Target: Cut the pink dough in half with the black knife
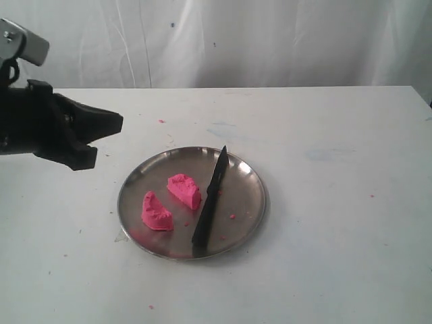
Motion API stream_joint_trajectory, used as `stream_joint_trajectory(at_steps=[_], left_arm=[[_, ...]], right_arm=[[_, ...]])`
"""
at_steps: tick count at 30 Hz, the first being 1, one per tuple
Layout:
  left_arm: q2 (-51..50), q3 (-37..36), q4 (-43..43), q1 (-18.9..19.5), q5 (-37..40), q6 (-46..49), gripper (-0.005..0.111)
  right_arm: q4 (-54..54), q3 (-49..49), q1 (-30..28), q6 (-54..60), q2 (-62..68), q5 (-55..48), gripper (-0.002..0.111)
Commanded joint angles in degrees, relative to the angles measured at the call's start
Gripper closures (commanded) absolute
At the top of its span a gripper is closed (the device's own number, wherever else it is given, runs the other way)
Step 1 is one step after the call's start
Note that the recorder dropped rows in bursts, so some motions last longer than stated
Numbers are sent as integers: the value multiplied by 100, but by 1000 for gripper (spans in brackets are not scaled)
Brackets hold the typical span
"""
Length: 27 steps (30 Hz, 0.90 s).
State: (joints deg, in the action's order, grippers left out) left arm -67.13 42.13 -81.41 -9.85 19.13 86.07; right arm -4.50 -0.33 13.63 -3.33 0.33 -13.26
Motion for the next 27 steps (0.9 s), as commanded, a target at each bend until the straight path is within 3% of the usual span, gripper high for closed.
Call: stream_joint_trajectory(at_steps=[1,11,22,27], left_arm=[[552,-37,-74,-24,52,5,107],[916,-37,-65,-24,-47,5,107],[2253,-37,-65,-24,-55,5,107],[2685,-297,3,-24,-484,5,107]], right_arm=[[-22,33,-50,53,-33,42,108],[-22,33,-50,53,-33,55,108],[-22,33,-50,53,-33,55,108],[-22,33,-50,53,-33,55,108]])
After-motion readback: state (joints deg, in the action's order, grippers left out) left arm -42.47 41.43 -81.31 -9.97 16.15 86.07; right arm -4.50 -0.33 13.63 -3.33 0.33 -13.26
